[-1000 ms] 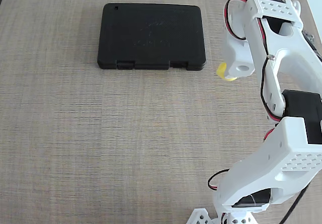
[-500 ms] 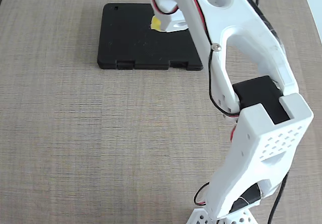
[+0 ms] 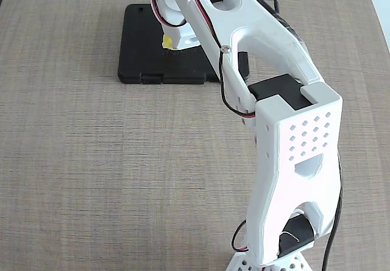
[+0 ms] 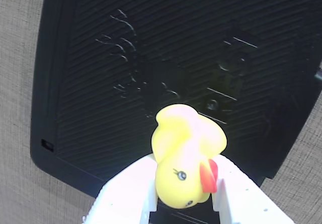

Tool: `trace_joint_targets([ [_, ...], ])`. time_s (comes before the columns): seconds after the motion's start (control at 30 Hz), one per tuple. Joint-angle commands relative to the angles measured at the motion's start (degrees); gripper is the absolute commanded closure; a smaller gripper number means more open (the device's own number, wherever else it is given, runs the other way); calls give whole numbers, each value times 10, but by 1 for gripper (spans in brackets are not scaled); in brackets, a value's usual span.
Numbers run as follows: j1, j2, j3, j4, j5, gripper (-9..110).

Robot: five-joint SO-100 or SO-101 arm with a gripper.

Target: Grasp a duck and put it on the black surface.

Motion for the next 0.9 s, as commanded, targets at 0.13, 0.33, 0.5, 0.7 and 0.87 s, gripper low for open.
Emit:
trace_joint_targets([
  [0.13,-4,10,-31,-37,0,98],
  [0.33,-4,1,-30,-43,-4,92],
  [0.5,13,-11,-31,-43,3,78],
  [0.7,36,11,-31,-36,4,72],
  [0.87,48,97,-12,-33,4,72],
])
